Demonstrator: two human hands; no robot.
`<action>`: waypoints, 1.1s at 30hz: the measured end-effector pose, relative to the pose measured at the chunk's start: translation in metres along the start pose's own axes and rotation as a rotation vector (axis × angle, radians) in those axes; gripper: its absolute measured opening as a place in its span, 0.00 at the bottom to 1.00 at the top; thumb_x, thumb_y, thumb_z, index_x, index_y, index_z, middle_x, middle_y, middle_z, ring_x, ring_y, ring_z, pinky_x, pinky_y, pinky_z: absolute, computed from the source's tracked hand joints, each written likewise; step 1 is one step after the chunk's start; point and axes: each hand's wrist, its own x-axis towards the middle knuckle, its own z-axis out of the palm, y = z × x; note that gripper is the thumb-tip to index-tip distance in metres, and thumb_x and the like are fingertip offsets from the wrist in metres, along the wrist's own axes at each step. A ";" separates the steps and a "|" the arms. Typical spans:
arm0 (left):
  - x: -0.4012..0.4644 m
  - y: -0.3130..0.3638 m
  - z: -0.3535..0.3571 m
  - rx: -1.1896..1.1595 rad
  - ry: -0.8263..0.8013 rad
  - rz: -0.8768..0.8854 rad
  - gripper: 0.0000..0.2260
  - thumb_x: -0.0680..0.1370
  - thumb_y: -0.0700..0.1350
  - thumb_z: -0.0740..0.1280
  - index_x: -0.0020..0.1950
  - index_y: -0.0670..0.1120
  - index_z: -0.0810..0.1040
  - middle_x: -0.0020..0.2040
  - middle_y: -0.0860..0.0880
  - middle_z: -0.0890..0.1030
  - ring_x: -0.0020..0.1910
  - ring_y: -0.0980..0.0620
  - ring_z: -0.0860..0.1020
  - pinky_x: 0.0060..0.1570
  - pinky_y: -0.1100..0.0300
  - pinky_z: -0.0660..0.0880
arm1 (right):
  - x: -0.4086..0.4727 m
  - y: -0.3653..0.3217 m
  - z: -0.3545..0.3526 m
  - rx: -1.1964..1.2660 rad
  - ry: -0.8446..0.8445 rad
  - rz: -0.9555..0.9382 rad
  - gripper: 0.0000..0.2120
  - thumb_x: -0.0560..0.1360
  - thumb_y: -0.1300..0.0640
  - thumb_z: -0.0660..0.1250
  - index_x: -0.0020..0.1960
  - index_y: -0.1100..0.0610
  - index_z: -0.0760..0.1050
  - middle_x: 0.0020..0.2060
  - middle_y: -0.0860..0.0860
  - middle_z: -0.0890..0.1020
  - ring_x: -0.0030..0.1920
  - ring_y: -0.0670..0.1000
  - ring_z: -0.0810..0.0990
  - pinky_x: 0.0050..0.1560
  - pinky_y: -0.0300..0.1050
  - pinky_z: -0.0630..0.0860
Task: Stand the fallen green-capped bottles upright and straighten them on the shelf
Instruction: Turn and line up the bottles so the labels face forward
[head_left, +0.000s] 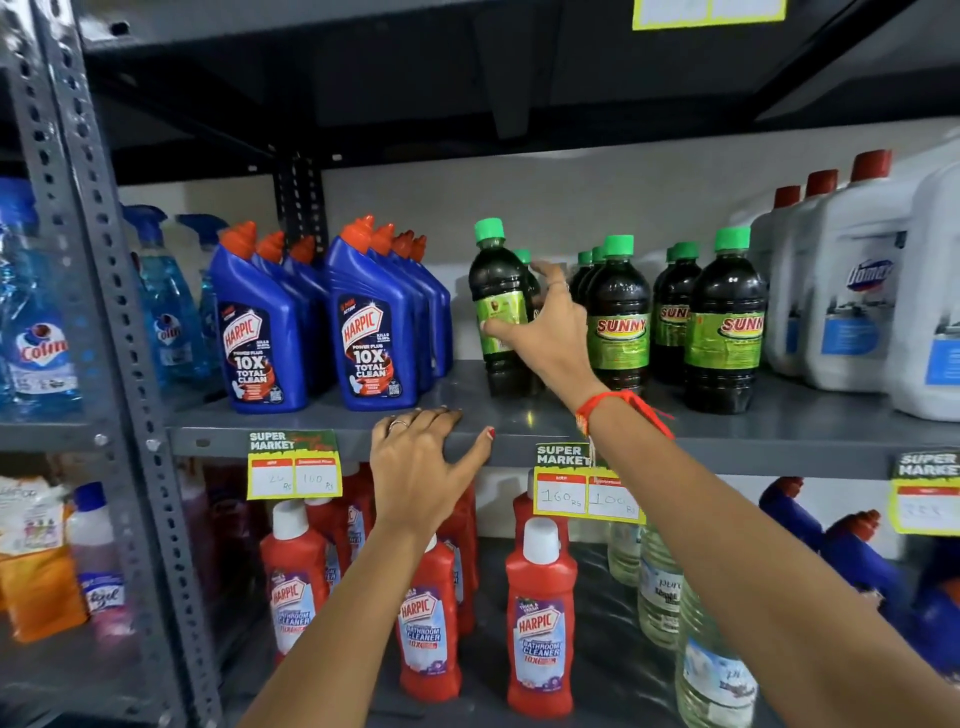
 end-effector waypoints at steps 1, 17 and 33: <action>0.000 0.000 0.000 0.000 0.002 0.001 0.24 0.74 0.63 0.58 0.50 0.47 0.83 0.49 0.50 0.85 0.48 0.50 0.80 0.54 0.52 0.68 | -0.003 0.004 0.003 0.008 -0.007 0.003 0.37 0.63 0.55 0.76 0.68 0.55 0.66 0.39 0.42 0.75 0.46 0.47 0.76 0.49 0.36 0.71; 0.000 -0.002 0.006 -0.025 0.035 0.009 0.24 0.74 0.63 0.58 0.49 0.47 0.83 0.47 0.50 0.85 0.46 0.50 0.80 0.54 0.52 0.67 | -0.012 0.031 0.013 -0.274 0.053 0.161 0.48 0.61 0.44 0.78 0.70 0.64 0.58 0.59 0.59 0.78 0.60 0.59 0.77 0.57 0.49 0.73; 0.000 -0.003 0.006 -0.038 0.027 0.002 0.24 0.74 0.63 0.58 0.49 0.46 0.83 0.48 0.49 0.85 0.47 0.49 0.80 0.55 0.52 0.67 | -0.020 0.031 0.017 -0.318 0.015 0.152 0.43 0.60 0.47 0.78 0.63 0.65 0.60 0.57 0.61 0.76 0.60 0.61 0.76 0.55 0.50 0.73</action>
